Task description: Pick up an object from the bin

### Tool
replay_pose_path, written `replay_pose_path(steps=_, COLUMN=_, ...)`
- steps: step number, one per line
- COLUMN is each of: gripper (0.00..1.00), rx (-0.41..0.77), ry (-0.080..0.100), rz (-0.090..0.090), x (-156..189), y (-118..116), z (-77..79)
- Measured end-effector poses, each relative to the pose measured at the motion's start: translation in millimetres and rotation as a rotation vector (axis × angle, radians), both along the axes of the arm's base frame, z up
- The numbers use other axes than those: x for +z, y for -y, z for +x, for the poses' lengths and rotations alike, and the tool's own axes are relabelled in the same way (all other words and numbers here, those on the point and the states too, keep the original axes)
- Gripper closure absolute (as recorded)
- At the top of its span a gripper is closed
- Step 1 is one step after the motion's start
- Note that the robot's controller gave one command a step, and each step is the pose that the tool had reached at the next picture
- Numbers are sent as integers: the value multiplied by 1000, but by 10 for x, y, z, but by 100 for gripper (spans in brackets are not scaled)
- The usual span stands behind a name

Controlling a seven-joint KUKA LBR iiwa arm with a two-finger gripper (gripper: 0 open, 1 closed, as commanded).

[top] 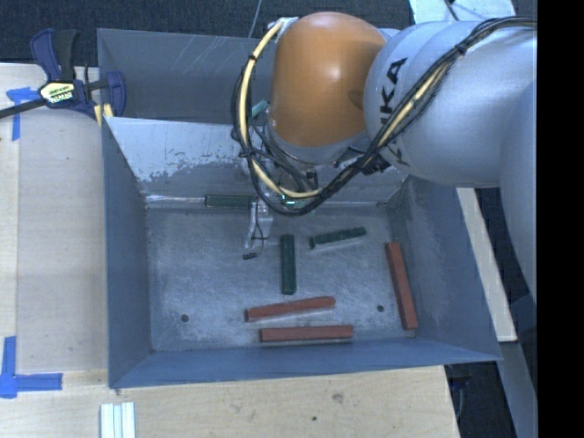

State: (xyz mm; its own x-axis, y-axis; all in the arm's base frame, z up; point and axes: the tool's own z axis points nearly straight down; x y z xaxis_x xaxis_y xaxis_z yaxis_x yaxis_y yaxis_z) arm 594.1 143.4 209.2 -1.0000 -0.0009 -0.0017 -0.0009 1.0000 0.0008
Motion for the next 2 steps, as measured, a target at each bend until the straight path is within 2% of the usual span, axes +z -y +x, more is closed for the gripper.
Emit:
replay_pose_path(steps=1, gripper=0, rx=-1, ry=2, rz=0, x=9, y=4, z=6)
replay_pose_path(steps=2, gripper=0, rx=58, ry=9, rz=3, x=-343, y=341, z=67)
